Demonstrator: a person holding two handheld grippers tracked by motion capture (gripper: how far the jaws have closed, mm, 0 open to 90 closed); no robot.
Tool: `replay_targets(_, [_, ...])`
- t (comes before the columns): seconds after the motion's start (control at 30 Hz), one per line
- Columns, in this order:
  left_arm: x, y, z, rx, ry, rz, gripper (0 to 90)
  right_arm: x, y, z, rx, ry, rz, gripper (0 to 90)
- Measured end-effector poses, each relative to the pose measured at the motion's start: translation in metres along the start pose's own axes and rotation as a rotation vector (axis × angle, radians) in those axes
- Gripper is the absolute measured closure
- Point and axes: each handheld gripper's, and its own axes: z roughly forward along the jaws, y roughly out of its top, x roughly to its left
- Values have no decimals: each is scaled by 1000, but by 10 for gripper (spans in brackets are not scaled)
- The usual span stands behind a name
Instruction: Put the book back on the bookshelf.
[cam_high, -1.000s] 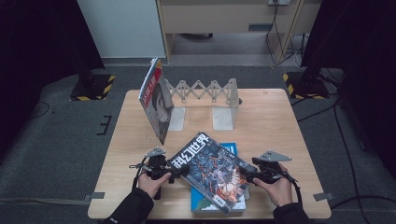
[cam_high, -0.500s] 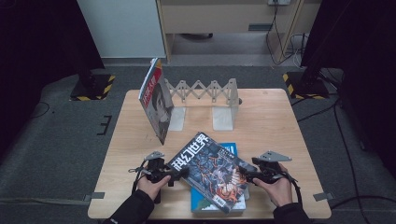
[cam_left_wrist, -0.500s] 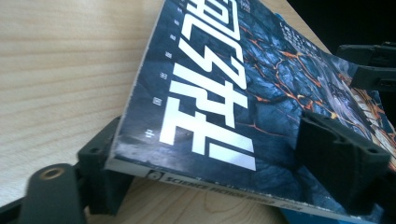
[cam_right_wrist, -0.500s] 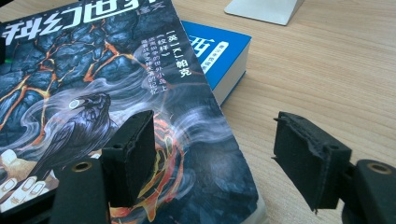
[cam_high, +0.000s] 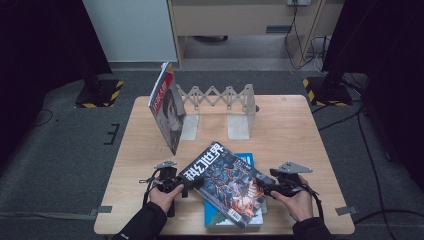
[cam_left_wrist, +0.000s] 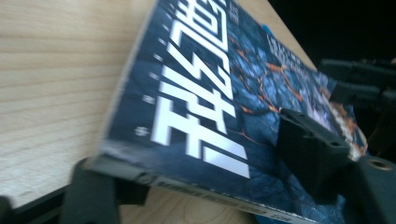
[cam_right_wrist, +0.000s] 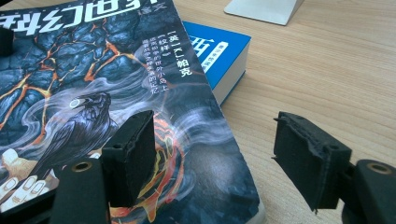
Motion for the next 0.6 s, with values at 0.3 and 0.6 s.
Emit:
replay_targets(0.3, [8, 5, -3, -38, 22, -34, 383, 0, 0, 0, -1, 2, 4, 292])
replay_targets(0.6, [8, 9, -6, -29, 9, -25, 419, -1, 0, 0, -1, 3, 6, 292])
